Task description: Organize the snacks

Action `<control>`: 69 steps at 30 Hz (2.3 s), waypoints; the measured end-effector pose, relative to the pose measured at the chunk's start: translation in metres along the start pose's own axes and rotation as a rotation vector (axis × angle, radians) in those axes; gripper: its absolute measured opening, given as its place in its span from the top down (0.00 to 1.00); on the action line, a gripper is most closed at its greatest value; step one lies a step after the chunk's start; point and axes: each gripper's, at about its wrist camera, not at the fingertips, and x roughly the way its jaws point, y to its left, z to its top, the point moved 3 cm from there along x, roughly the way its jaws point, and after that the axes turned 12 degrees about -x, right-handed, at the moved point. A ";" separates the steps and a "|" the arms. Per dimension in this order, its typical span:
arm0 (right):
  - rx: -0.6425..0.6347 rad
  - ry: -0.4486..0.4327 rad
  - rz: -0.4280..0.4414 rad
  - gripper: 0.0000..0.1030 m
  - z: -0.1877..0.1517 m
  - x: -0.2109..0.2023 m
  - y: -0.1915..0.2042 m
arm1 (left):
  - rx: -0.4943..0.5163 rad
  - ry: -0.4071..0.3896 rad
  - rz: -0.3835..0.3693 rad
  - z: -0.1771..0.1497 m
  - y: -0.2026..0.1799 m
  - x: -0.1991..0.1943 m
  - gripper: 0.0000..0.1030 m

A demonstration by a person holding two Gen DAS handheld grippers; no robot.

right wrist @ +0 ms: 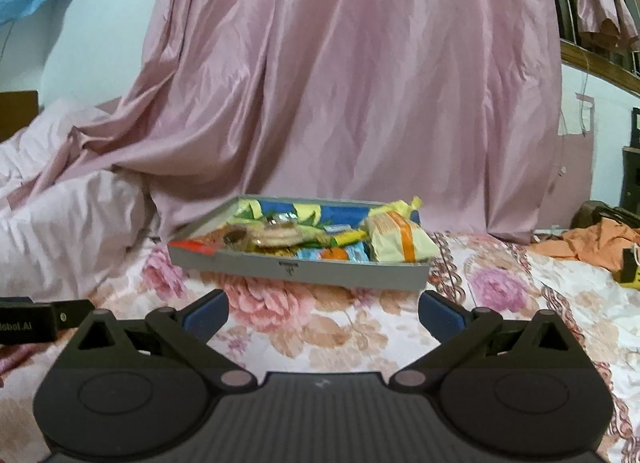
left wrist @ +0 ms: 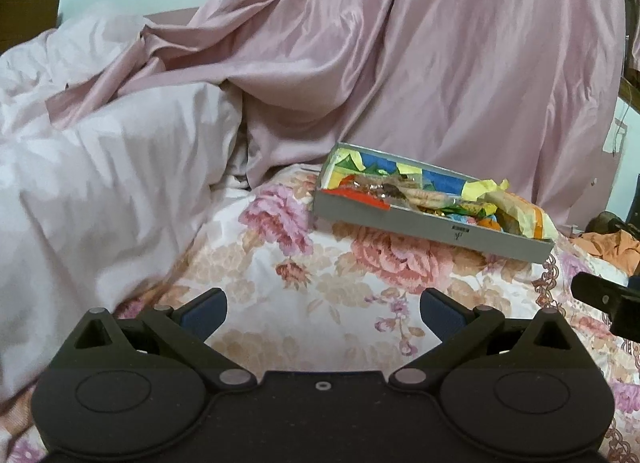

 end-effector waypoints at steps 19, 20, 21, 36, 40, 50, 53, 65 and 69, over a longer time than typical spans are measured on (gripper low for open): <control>0.027 0.021 -0.035 0.00 -0.022 -0.002 -0.001 | 0.017 0.035 -0.018 -0.021 0.003 0.016 0.01; 0.027 0.029 -0.034 0.00 -0.024 -0.001 -0.001 | 0.020 0.037 -0.017 -0.021 0.003 0.016 0.01; 0.025 0.036 -0.033 0.00 -0.025 0.000 -0.001 | 0.022 0.041 -0.015 -0.022 0.003 0.017 0.01; 0.040 0.105 -0.018 0.00 -0.043 0.014 -0.003 | 0.049 0.072 -0.017 -0.032 0.001 0.027 0.01; 0.042 0.109 -0.017 0.00 -0.043 0.015 -0.003 | 0.049 0.072 -0.017 -0.032 0.002 0.027 0.01; 0.037 0.113 -0.009 0.00 -0.044 0.015 -0.001 | 0.049 0.066 -0.019 -0.032 0.001 0.026 0.01; 0.037 0.113 -0.009 0.00 -0.044 0.015 0.000 | 0.050 0.065 -0.018 -0.032 0.001 0.026 0.01; 0.037 0.122 -0.004 0.00 -0.045 0.015 0.000 | 0.049 0.066 -0.018 -0.032 0.001 0.026 0.01; 0.038 0.122 -0.004 0.00 -0.045 0.015 0.001 | 0.044 0.069 -0.019 -0.032 0.001 0.026 0.01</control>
